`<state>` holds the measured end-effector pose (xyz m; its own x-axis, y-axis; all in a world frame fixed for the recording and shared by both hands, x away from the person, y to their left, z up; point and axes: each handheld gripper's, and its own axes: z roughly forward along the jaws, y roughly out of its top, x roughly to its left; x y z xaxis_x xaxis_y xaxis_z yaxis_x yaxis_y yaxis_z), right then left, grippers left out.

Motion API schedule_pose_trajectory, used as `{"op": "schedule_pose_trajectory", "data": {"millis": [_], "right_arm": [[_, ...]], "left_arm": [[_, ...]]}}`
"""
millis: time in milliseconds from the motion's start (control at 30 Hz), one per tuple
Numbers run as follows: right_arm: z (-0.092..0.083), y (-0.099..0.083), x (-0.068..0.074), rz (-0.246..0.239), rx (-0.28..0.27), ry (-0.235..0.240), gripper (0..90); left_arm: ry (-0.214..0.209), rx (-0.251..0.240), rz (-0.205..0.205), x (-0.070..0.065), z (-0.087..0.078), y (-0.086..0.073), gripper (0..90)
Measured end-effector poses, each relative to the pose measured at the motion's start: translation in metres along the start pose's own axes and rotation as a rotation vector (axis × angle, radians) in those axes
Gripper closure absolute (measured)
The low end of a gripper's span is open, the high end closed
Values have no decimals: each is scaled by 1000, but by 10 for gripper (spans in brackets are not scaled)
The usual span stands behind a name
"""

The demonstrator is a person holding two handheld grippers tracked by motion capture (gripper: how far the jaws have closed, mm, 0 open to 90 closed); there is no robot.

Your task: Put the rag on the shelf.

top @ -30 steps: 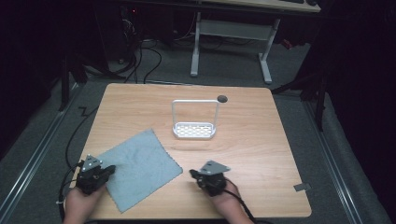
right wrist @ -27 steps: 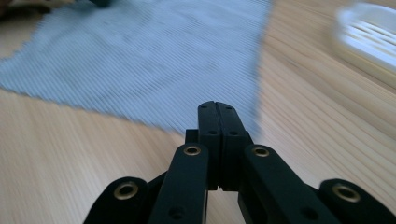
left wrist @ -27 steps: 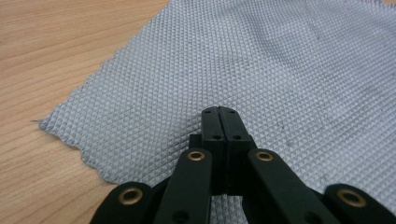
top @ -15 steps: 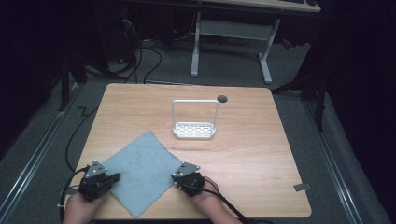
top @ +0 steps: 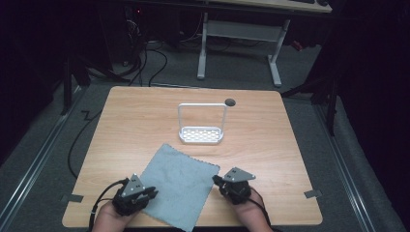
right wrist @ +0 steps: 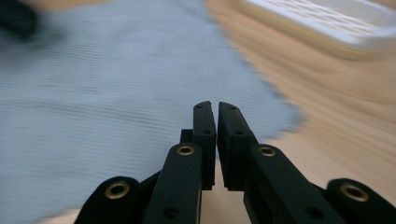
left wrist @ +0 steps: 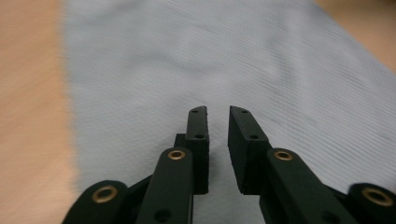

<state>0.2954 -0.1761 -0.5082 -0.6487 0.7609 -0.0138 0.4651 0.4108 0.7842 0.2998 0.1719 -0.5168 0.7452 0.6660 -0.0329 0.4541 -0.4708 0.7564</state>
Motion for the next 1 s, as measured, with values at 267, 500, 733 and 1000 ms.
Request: {"op": "schedule_pose_trajectory", "data": {"millis": [267, 500, 733, 1000], "right_arm": [[20, -10, 58, -96, 102, 143, 900], [-7, -26, 13, -44, 137, 26, 900], [-33, -48, -12, 32, 125, -38, 873], [-40, -44, -27, 134, -2, -46, 741]], "left_arm": [[55, 57, -69, 18, 10, -5, 795], [-111, 73, 19, -24, 19, 2, 809], [-219, 72, 110, -61, 35, 14, 797], [-74, -29, -37, -15, 36, 24, 674]]}}
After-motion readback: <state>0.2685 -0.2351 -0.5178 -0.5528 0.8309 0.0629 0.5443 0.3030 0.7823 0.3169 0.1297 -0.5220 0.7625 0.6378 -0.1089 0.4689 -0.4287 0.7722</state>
